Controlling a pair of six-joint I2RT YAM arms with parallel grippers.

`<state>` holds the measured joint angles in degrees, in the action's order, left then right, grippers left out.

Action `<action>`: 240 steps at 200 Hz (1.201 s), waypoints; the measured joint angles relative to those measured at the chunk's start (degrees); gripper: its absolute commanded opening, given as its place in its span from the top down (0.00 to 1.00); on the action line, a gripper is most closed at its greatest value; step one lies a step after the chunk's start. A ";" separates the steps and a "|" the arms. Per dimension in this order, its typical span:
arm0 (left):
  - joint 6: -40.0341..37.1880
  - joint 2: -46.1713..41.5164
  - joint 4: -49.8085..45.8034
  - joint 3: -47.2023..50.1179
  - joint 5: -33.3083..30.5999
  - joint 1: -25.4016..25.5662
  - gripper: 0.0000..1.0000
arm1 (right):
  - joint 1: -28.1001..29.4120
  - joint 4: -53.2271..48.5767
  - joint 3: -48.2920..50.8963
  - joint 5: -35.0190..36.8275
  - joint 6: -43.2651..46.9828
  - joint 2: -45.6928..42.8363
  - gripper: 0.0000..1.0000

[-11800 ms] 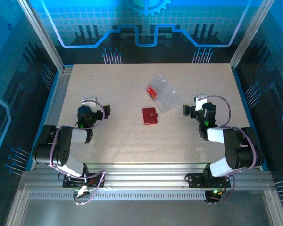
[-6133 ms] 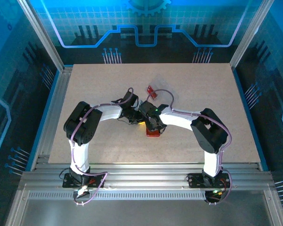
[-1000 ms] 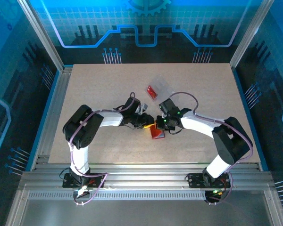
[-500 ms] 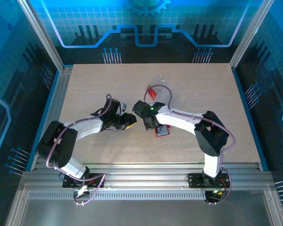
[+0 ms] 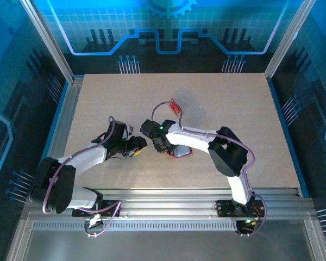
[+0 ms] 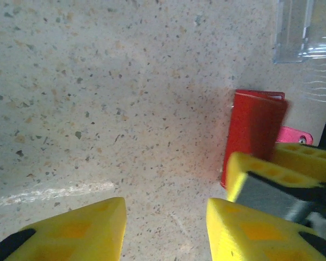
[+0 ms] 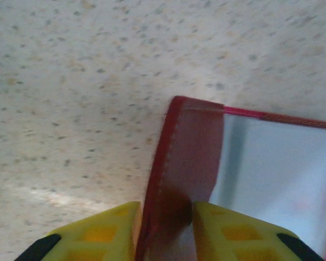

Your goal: Put the credit cards into the card holder

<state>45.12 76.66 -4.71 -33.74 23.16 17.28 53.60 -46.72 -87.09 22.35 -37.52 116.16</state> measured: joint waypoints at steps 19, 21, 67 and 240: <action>0.00 -0.90 -0.39 0.00 0.00 -0.35 0.55 | -0.22 4.26 2.67 -5.62 1.36 -0.09 0.49; 0.00 -0.94 -0.44 0.00 0.00 -0.39 0.55 | -0.33 4.81 3.10 -6.27 1.14 -0.13 0.48; -0.04 -1.18 -1.95 -0.15 0.09 -0.63 0.57 | -4.24 15.19 11.69 -18.82 2.49 -4.31 0.34; 0.00 26.27 0.61 -20.22 2.43 9.51 0.94 | -14.88 35.43 27.50 -38.27 -3.41 -9.73 0.80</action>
<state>45.12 102.94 -4.10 -53.95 25.58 26.79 38.72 -11.29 -59.59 -15.92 -40.93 106.43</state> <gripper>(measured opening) 0.067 0.156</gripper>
